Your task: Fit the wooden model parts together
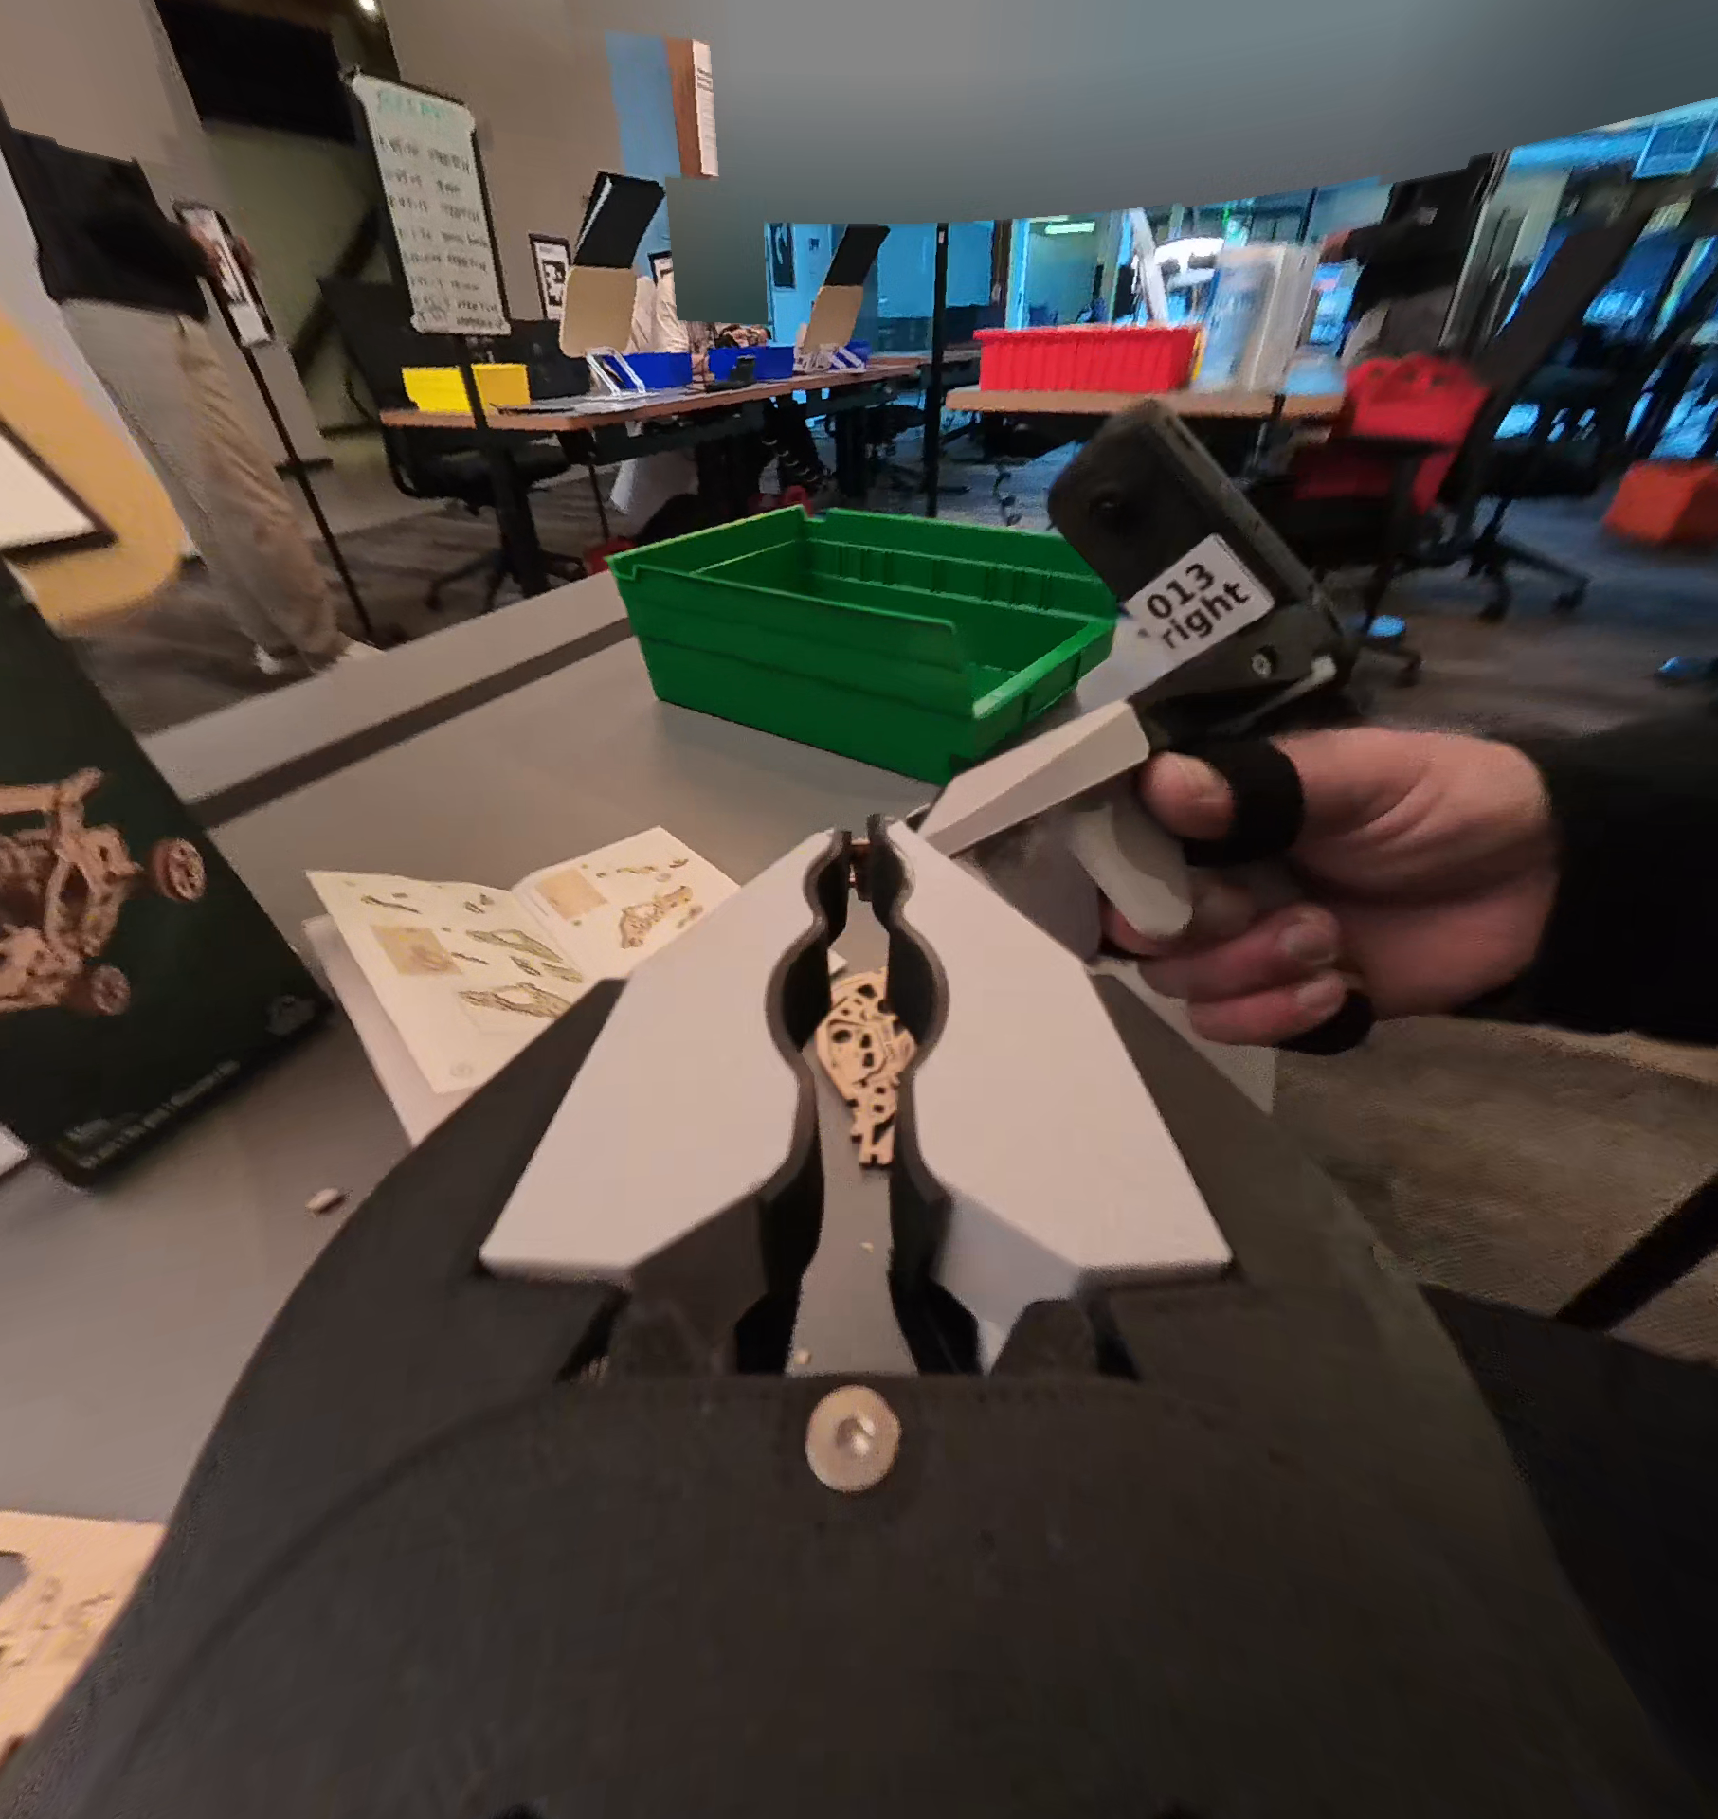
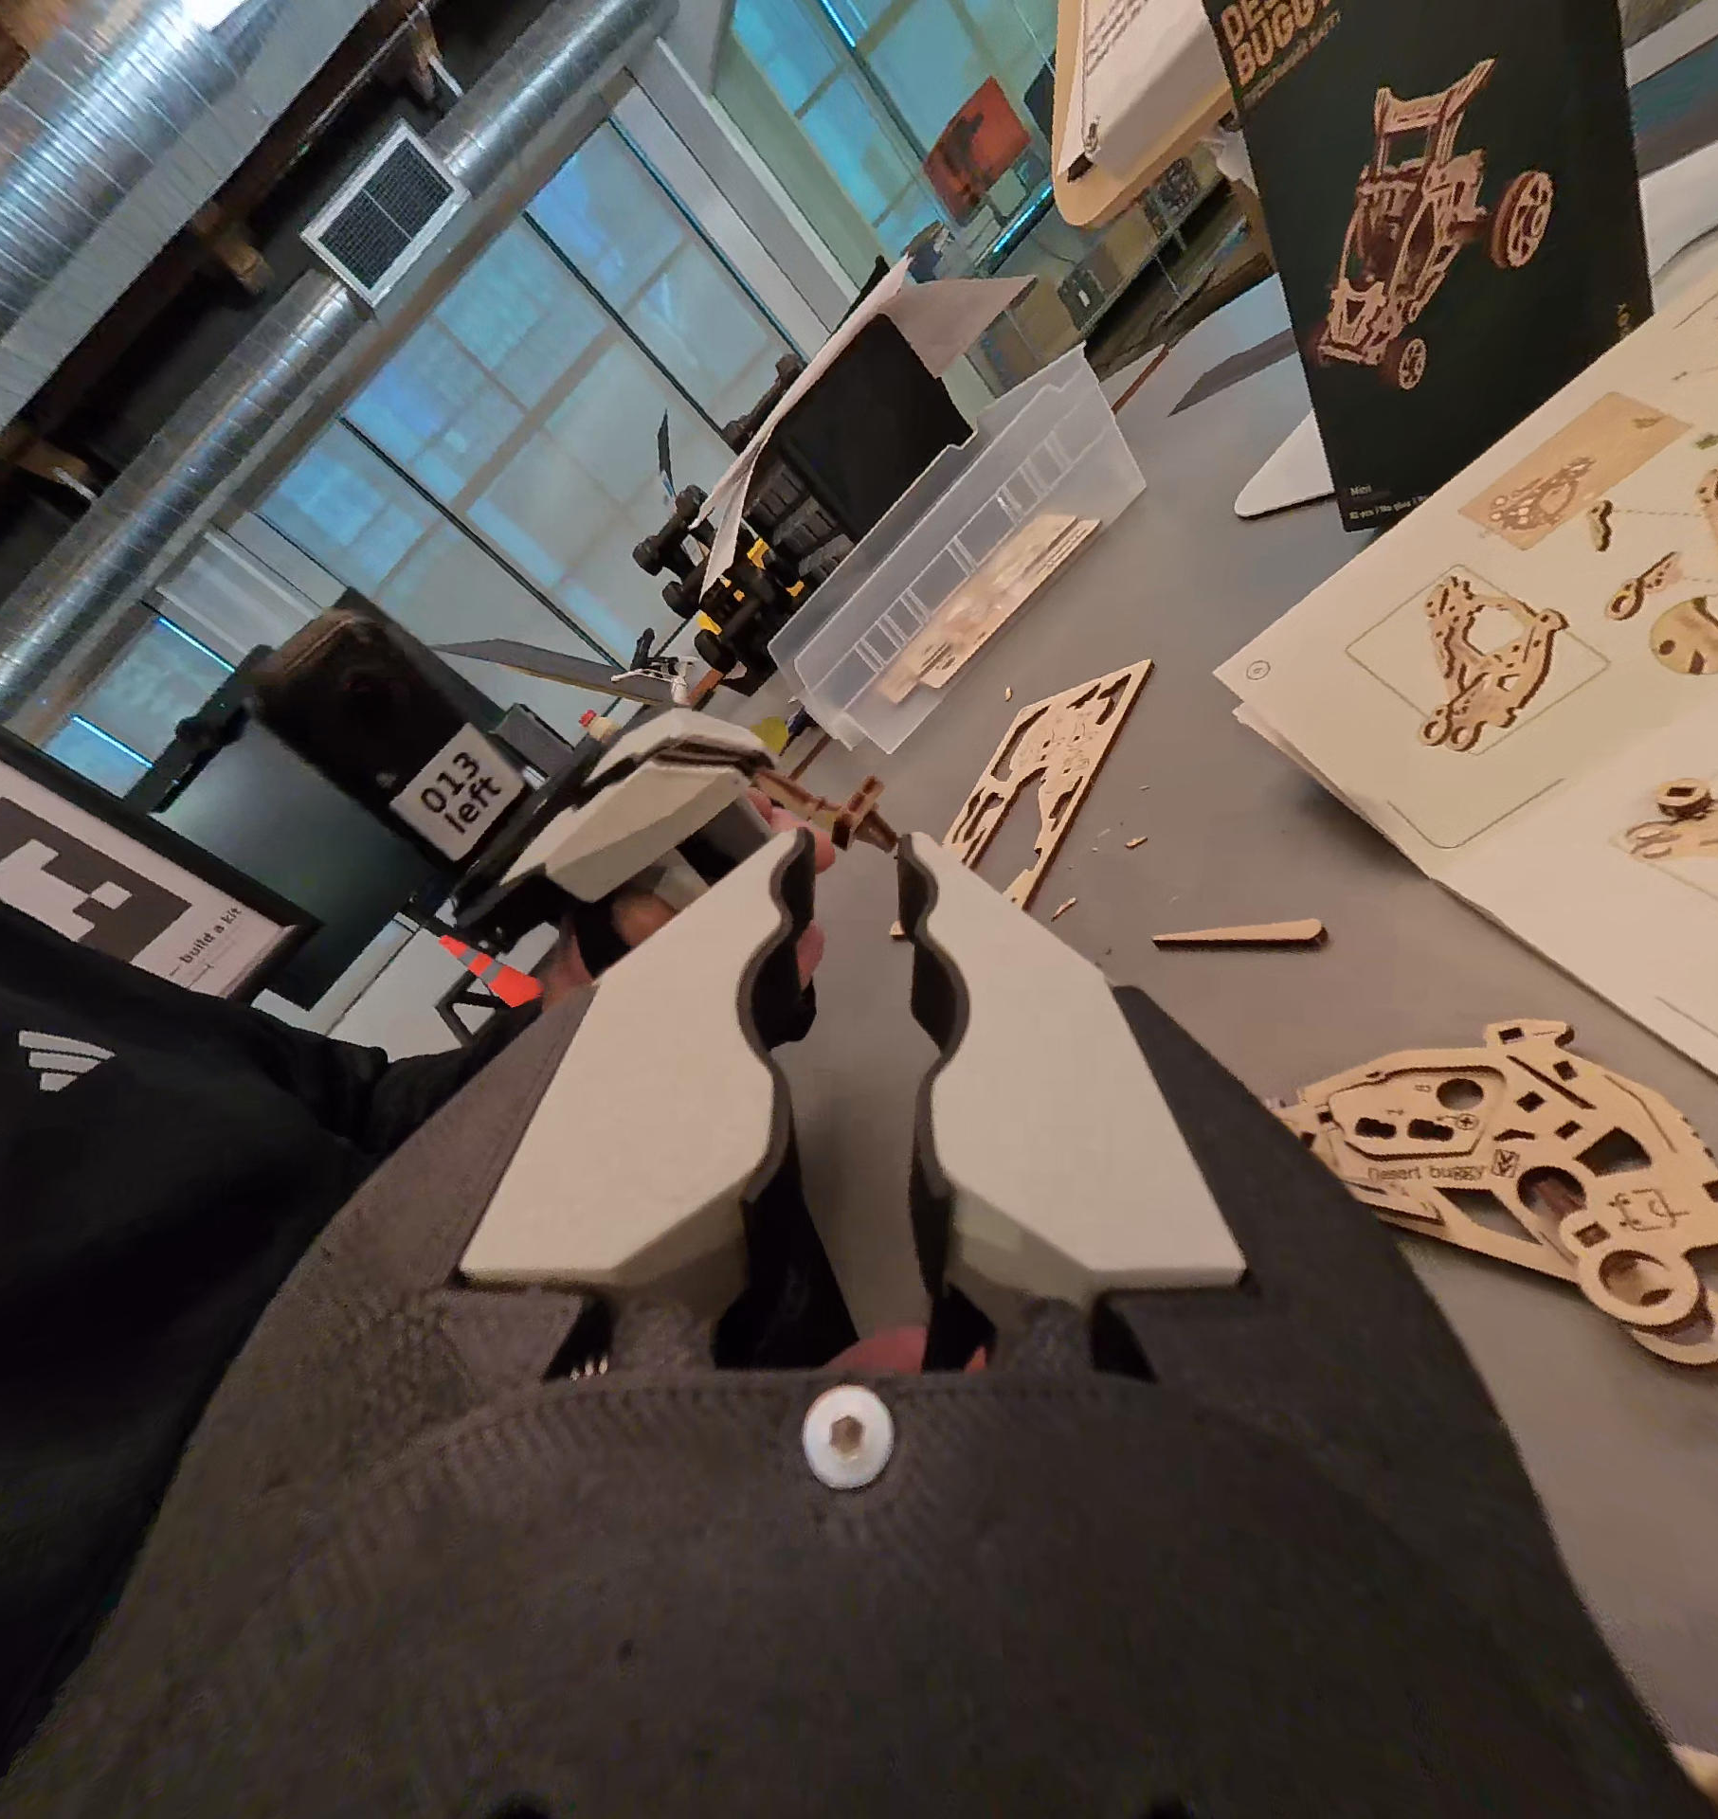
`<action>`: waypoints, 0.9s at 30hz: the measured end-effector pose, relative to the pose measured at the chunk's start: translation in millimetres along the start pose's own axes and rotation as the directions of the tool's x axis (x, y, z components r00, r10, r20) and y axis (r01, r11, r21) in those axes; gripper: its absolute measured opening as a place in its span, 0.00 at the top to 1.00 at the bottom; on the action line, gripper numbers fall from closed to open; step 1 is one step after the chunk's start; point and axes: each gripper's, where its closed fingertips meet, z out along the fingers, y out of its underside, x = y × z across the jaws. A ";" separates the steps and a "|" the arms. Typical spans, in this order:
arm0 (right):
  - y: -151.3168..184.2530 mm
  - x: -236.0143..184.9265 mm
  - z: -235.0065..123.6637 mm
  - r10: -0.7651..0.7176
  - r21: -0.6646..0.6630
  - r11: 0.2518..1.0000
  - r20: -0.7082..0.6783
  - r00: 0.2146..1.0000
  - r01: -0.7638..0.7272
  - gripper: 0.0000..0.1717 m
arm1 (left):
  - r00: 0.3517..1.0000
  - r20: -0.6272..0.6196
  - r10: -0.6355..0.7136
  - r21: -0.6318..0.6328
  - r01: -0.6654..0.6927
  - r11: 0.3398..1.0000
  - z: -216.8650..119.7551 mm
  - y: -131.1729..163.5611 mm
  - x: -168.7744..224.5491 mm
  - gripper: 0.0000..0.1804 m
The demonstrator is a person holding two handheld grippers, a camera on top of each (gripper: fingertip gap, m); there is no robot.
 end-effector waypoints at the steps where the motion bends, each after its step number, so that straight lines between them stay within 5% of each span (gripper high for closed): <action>1: -0.4 -0.8 0.6 0.016 0.005 1.000 0.007 1.000 -0.016 0.93 | 0.999 0.014 0.050 -0.006 -0.050 0.999 0.4 -0.8 1.8 0.99; 11: -7.9 -11.4 -0.4 0.155 0.069 0.984 0.138 0.978 -0.166 0.99 | 0.931 0.091 0.354 0.008 -0.357 0.934 -1.2 -13.1 12.9 0.99; 27: -28.8 -20.8 -5.4 0.212 0.165 0.949 0.297 0.931 -0.269 1.00 | 0.982 0.035 0.188 0.133 -0.191 0.973 -13.2 -21.9 2.7 0.95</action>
